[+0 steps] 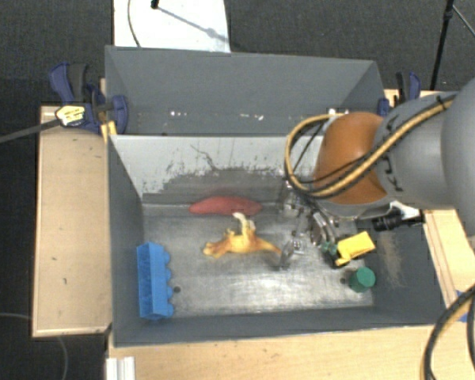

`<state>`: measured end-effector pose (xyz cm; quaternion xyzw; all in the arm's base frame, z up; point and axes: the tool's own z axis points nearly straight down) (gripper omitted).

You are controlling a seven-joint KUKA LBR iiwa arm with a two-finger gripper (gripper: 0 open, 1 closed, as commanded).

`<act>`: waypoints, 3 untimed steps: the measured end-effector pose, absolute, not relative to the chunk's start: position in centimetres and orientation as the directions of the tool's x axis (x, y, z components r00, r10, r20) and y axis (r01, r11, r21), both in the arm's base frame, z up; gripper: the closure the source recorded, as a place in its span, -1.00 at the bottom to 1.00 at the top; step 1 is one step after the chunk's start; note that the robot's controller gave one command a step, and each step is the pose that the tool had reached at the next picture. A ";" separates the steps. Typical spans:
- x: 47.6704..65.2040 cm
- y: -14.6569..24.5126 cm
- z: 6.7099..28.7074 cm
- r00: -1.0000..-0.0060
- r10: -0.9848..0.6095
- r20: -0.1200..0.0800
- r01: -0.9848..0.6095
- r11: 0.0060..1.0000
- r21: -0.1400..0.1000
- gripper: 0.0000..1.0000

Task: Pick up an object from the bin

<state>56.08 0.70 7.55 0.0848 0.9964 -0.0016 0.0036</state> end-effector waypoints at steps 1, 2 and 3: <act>57.7 6.7 7.4 -0.989 0.147 -0.009 0.147 0.989 -0.001 -1.00; 56.0 9.2 7.4 -0.991 0.134 -0.013 0.134 0.991 0.006 -1.00; 58.9 13.8 7.5 -1.000 -0.010 -0.013 -0.010 1.000 0.002 1.00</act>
Offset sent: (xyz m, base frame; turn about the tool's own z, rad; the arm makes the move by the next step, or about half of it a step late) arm -0.0219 0.0726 -0.0055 -0.0160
